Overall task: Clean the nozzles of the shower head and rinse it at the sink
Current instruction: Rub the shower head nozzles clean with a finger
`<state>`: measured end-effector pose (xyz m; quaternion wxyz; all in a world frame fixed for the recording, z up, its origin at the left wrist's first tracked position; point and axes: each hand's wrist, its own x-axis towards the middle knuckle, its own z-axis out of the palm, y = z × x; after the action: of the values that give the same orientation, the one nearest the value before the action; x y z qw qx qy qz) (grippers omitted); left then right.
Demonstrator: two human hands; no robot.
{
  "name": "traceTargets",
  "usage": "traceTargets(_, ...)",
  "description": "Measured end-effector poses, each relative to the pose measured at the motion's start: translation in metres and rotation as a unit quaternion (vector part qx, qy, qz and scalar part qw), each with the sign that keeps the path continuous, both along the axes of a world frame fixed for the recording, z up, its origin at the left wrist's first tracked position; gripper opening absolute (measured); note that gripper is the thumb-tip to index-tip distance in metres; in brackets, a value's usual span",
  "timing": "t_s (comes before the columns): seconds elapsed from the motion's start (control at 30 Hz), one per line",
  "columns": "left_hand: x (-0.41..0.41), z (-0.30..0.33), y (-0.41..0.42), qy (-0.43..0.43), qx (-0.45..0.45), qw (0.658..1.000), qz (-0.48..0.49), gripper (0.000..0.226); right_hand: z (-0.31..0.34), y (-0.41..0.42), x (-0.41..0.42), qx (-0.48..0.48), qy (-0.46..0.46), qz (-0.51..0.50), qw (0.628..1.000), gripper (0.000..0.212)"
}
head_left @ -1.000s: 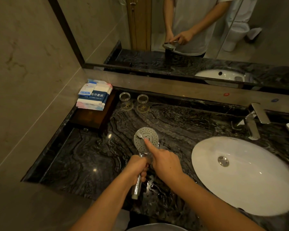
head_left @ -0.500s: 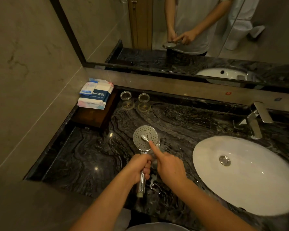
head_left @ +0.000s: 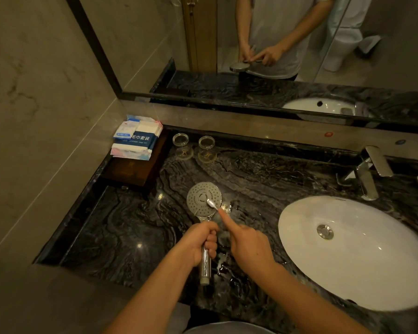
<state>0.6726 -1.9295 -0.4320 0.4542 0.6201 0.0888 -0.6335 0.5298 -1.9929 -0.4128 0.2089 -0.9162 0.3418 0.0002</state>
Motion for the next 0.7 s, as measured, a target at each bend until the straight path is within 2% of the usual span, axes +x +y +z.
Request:
traceTargets(0.47, 0.005, 0.006, 0.0, 0.042, -0.006, 0.999, 0.024, 0.035, -0.007, 0.008, -0.004, 0.028, -0.022, -0.012, 0.999, 0.08)
traceTargets(0.7, 0.006, 0.013, -0.003, 0.001, -0.012, 1.0, -0.003, 0.037, 0.002, -0.006, 0.002, 0.036, -0.05, -0.019, 0.998, 0.08)
